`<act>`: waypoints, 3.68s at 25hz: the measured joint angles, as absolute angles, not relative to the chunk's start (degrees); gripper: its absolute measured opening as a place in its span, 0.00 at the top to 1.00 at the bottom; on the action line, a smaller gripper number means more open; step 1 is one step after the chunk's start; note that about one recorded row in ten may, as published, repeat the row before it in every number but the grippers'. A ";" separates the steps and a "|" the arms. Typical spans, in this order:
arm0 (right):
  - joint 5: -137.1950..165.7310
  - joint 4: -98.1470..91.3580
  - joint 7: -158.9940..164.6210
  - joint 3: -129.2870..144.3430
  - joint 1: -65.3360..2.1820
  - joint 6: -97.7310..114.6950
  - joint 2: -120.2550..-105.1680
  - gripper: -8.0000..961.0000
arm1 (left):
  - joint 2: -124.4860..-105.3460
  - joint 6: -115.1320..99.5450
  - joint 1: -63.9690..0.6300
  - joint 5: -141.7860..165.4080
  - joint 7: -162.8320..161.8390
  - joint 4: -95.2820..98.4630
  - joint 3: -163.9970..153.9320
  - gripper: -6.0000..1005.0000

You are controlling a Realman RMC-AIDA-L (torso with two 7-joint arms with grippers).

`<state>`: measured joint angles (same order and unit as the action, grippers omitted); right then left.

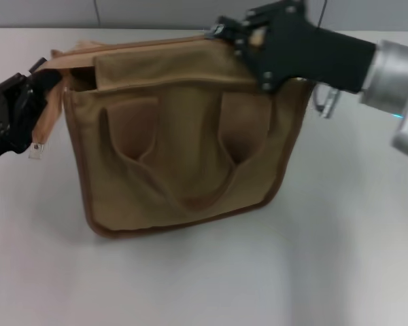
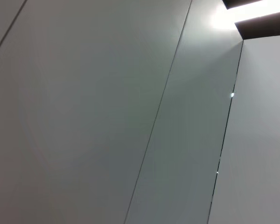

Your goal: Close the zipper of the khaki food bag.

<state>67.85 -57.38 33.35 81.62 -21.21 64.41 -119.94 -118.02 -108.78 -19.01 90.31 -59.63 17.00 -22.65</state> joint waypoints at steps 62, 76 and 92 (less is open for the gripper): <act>69.87 -32.68 72.00 63.18 -18.17 106.11 -112.18 0.35 | -115.72 -113.50 -22.40 91.54 -66.81 20.58 -43.79 0.19; 89.88 -31.12 66.85 63.19 -19.18 106.83 -113.73 0.35 | -115.77 -110.07 -25.21 103.80 -67.24 22.53 -47.75 0.17; 96.46 -29.65 66.64 63.45 -21.94 103.40 -115.25 0.35 | -115.70 -114.50 -25.54 107.44 -66.82 24.42 -47.34 0.18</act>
